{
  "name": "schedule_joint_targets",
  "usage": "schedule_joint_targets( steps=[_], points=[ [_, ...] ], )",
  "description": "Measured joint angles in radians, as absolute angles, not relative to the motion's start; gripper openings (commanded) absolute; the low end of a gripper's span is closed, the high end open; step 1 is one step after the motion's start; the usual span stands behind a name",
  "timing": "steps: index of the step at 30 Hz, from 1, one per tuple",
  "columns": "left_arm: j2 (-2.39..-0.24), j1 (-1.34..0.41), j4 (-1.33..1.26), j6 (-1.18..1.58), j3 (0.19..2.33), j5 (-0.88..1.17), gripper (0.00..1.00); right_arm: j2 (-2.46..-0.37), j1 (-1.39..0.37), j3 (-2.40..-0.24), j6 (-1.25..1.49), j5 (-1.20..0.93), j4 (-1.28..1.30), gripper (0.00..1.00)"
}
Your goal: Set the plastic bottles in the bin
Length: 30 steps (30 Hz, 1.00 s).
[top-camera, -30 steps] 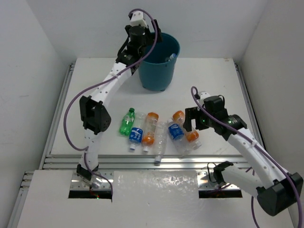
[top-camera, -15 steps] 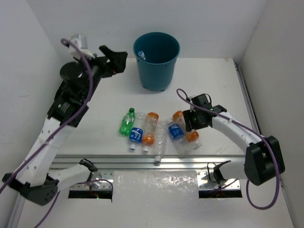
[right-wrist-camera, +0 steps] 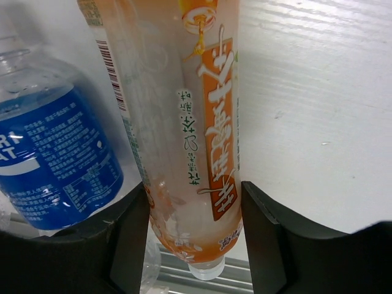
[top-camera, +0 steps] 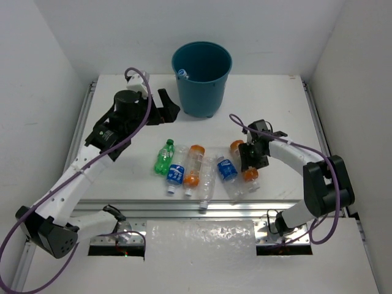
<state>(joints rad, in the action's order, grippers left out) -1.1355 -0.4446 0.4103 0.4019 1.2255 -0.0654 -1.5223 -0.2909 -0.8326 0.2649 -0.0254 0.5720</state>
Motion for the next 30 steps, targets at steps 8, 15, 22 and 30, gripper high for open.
schedule_joint_targets(
  steps=[8, 15, 22, 30],
  points=[
    [-1.204, -0.451, 0.223, 0.429, 1.172, 0.184, 1.0, -1.421, -0.265, -0.834, 0.273, -0.003, 0.58, 0.16],
    [-1.351, -0.487, 0.04, 0.468, 1.152, 0.43, 1.0, -1.097, -0.263, -0.913, 0.292, -0.2, 0.54, 0.16],
    [-1.454, -0.64, -0.005, 0.465, 1.232, 0.513, 1.0, -1.018, -0.263, -0.954, 0.354, -0.578, 0.425, 0.17],
    [-1.494, -0.682, -0.104, 0.496, 1.274, 0.595, 0.29, -0.989, -0.264, -0.954, 0.41, -0.815, 0.366, 0.2]
  ],
)
